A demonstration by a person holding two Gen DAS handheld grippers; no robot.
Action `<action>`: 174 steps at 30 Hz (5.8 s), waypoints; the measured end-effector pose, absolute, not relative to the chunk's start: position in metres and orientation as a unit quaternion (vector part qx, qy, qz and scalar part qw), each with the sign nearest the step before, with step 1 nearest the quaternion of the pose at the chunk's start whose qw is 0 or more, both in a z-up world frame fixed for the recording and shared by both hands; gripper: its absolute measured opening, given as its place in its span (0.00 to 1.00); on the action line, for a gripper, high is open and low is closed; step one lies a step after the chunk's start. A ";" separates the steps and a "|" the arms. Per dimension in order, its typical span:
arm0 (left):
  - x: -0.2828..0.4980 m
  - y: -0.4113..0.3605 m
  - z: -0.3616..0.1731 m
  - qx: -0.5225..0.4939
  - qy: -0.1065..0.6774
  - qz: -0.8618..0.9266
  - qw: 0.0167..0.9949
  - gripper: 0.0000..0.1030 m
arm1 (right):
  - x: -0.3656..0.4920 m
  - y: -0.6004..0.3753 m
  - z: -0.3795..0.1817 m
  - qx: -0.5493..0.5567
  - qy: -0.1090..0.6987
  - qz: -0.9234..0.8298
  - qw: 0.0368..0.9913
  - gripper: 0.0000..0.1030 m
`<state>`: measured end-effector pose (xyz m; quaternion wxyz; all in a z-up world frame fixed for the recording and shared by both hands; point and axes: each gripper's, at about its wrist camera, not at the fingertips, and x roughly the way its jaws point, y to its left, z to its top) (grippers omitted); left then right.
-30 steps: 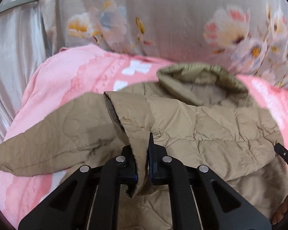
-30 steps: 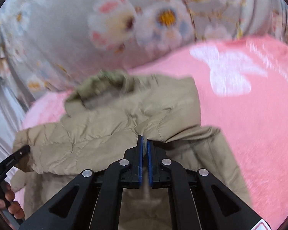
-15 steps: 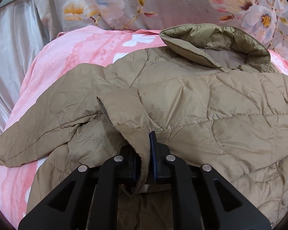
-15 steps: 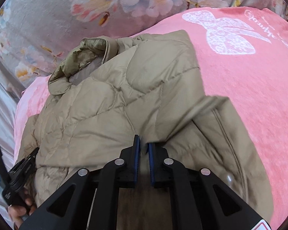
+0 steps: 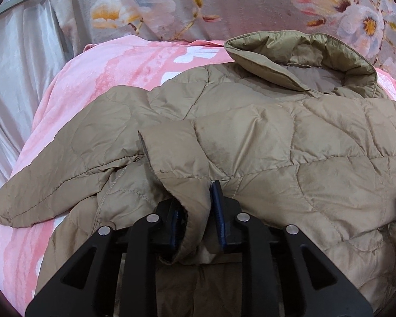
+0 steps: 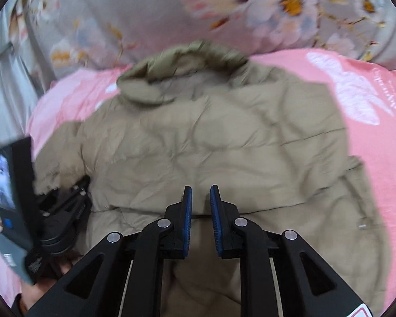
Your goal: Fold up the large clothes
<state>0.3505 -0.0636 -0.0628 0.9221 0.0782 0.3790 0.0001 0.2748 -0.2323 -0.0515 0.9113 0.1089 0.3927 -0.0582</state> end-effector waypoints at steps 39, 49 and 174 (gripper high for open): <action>0.256 0.344 -0.058 -0.359 0.362 0.169 0.844 0.70 | 0.183 -0.181 -0.046 0.073 0.352 -0.071 0.930 0.41; 0.285 0.343 -0.049 -0.337 0.369 0.135 0.856 0.07 | 0.135 -0.157 -0.060 0.080 0.359 -0.067 0.928 0.51; 0.374 -0.112 -0.063 0.100 0.367 -0.064 0.923 0.54 | 0.303 -0.226 -0.069 0.066 0.367 -0.067 0.926 0.25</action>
